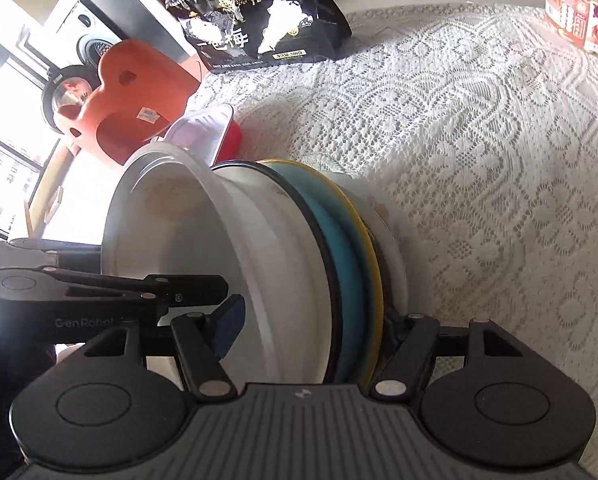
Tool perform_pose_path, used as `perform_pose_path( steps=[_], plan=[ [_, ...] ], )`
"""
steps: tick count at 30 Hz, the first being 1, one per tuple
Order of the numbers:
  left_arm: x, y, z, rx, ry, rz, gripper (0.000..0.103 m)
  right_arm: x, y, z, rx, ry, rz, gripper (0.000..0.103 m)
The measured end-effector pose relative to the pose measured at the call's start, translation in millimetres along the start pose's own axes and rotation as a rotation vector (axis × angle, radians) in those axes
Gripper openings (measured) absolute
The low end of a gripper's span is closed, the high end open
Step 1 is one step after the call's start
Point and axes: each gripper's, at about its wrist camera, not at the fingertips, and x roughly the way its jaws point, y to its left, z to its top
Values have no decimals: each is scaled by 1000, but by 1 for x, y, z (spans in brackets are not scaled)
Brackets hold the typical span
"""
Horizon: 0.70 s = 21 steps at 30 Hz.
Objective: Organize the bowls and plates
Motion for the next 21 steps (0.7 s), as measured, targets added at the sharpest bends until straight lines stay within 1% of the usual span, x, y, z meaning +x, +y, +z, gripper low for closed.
perform_pose_path(
  steps=[1, 3, 5, 6, 10, 11, 13, 14, 16, 18, 20, 21],
  plan=[
    [-3, 4, -1, -4, -21, -10, 21, 0, -1, 4, -1, 11, -11, 66],
    [-11, 9, -4, 1, -82, -29, 22, -6, 0, 9, -24, -31, -34, 65],
    [-14, 15, -7, -8, -126, -59, 24, -14, -1, 13, -6, -48, -35, 65],
    [-17, 17, -9, -9, -155, -73, 24, -20, -1, 13, -2, -80, -36, 65],
    [-33, 20, -10, -13, -230, -120, 25, -48, 8, -1, -92, -309, -90, 65],
    [-40, 20, -10, -17, -266, -117, 24, -52, 10, -4, -117, -350, -120, 65],
    [-53, 19, -11, -8, -328, -86, 25, -53, 14, -8, -159, -400, -173, 65],
    [-57, 18, -11, 1, -341, -76, 28, -52, 16, -9, -173, -414, -190, 65],
    [-59, 18, -11, 3, -337, -68, 26, -47, 15, -12, -178, -436, -217, 65],
    [-58, 19, -12, 3, -329, -67, 27, -44, 13, -12, -165, -447, -236, 64],
    [-56, 20, -14, 2, -317, -66, 29, -41, 9, -13, -143, -433, -253, 57],
    [-56, 21, -16, 4, -319, -64, 29, -39, 7, -13, -131, -423, -256, 57]
  ],
)
